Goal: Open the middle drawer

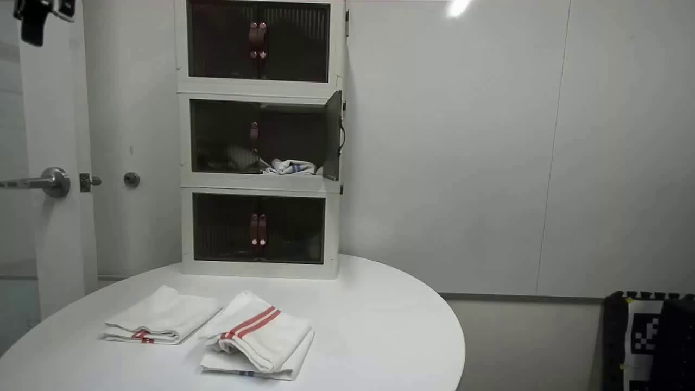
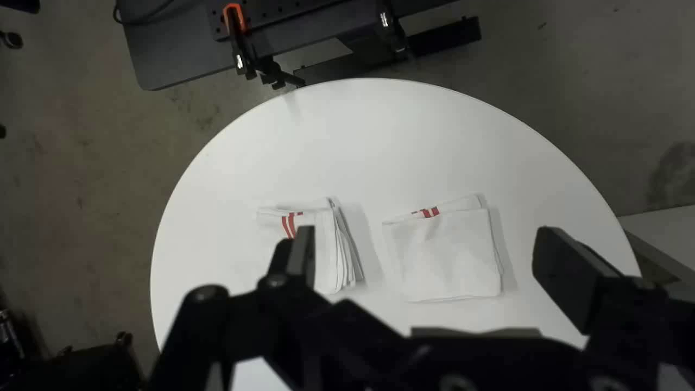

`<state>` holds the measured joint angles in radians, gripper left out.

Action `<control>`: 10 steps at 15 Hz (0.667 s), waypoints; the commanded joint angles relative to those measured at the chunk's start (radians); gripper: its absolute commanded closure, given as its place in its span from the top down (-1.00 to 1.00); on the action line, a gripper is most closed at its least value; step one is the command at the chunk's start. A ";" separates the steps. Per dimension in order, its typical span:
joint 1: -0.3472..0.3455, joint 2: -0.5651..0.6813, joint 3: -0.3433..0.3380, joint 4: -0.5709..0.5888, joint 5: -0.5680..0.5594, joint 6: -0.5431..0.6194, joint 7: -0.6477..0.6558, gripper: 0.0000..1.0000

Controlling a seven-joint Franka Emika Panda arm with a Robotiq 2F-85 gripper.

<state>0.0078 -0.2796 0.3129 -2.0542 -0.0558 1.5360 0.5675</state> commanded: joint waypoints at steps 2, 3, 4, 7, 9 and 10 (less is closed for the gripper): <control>0.035 0.004 -0.030 0.003 -0.007 -0.003 0.008 1.00; 0.035 0.004 -0.030 0.003 -0.007 -0.002 0.008 1.00; 0.035 0.004 -0.030 0.003 -0.007 -0.002 0.008 1.00; 0.035 0.004 -0.030 0.003 -0.007 -0.002 0.008 1.00; 0.034 -0.028 -0.017 -0.038 -0.042 0.096 0.074 1.00; 0.038 -0.048 -0.013 -0.071 -0.076 0.169 0.098 1.00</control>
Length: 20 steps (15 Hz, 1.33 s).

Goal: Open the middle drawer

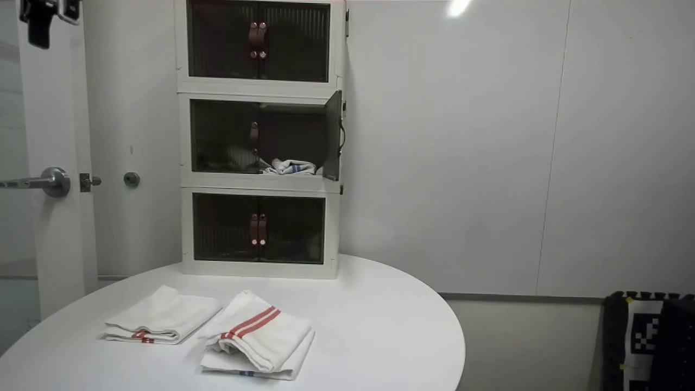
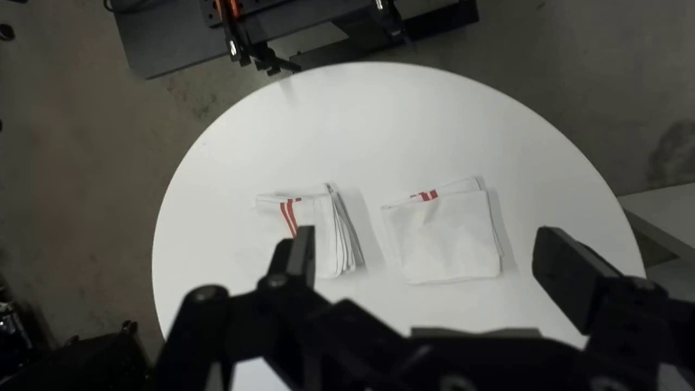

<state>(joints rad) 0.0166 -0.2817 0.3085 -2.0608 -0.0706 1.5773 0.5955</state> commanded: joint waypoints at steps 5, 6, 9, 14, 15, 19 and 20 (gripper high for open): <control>0.032 -0.066 0.000 -0.206 -0.277 0.422 0.167 1.00; 0.025 -0.050 0.006 -0.232 -0.351 0.471 0.180 1.00; -0.004 -0.003 0.021 -0.303 -0.577 0.643 0.334 1.00; -0.129 0.078 0.092 -0.329 -1.008 0.776 0.735 1.00; -0.158 0.094 0.090 -0.330 -1.100 0.788 0.818 1.00; -0.227 0.172 0.093 -0.285 -1.440 0.735 1.138 1.00; -0.108 0.202 -0.006 -0.268 -1.517 0.684 1.215 1.00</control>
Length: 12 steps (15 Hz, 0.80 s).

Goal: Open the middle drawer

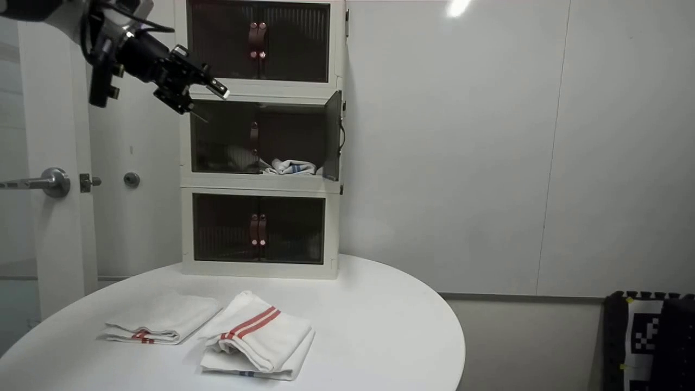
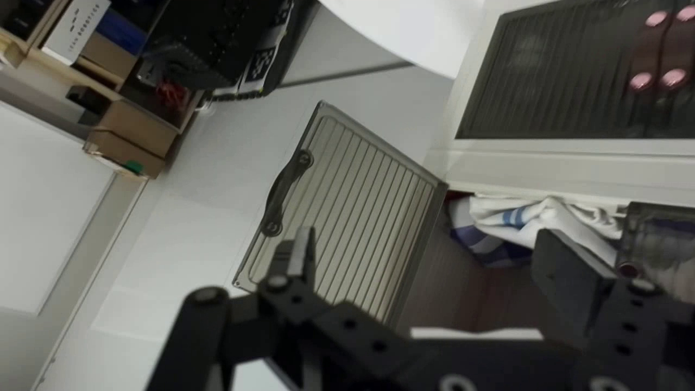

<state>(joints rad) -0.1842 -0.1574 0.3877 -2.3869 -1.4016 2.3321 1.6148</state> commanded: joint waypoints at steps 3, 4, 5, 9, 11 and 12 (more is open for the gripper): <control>0.154 0.062 -0.158 0.033 -0.205 -0.082 0.222 1.00; 0.172 0.080 -0.166 0.041 -0.231 -0.109 0.275 1.00; 0.184 0.094 -0.167 0.047 -0.240 -0.125 0.301 1.00; 0.194 0.104 -0.166 0.058 -0.240 -0.135 0.317 1.00; 0.194 0.104 -0.167 0.059 -0.240 -0.135 0.317 1.00; 0.194 0.104 -0.167 0.059 -0.240 -0.135 0.317 1.00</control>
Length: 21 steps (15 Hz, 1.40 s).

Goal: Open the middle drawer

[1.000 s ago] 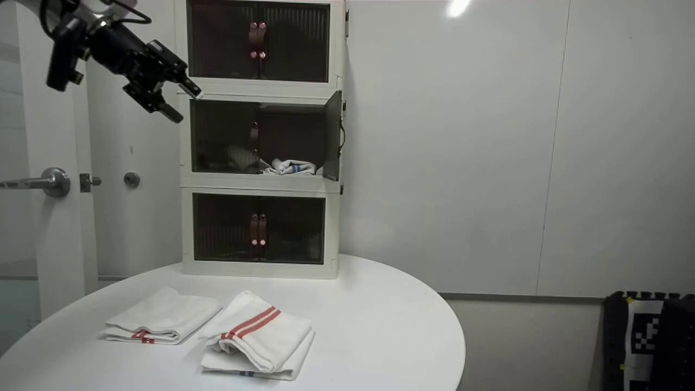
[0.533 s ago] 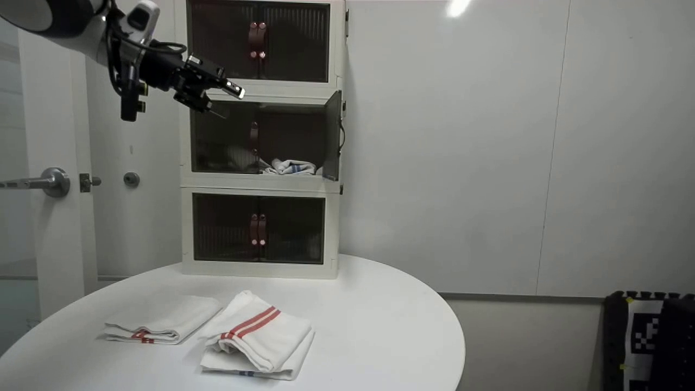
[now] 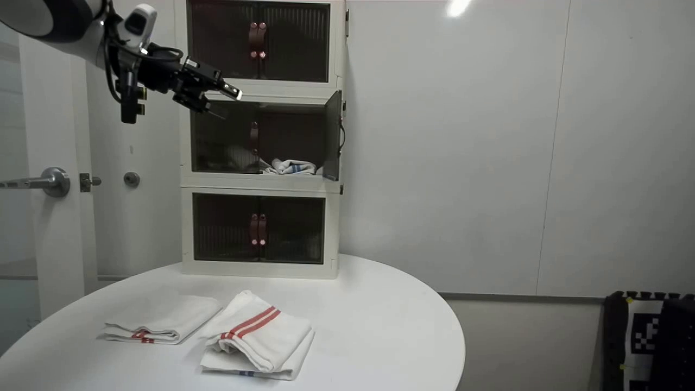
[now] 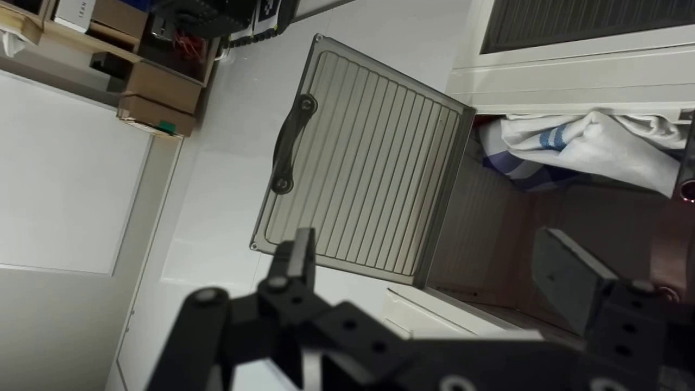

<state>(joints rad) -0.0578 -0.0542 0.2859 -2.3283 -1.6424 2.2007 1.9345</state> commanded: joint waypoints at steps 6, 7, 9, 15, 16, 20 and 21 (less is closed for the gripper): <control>0.141 0.110 -0.075 0.085 -0.092 -0.158 0.147 1.00; 0.152 0.125 -0.077 0.098 -0.109 -0.170 0.162 1.00; 0.167 0.173 -0.079 0.141 -0.153 -0.200 0.203 1.00; 0.189 0.309 -0.088 0.249 -0.265 -0.284 0.333 1.00; 0.185 0.333 -0.090 0.269 -0.276 -0.275 0.350 1.00; 0.171 0.416 -0.099 0.334 -0.316 -0.234 0.396 1.00; 0.166 0.434 -0.102 0.349 -0.322 -0.221 0.406 1.00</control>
<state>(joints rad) 0.1086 0.3098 0.2027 -2.0491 -1.9276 1.9519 2.2959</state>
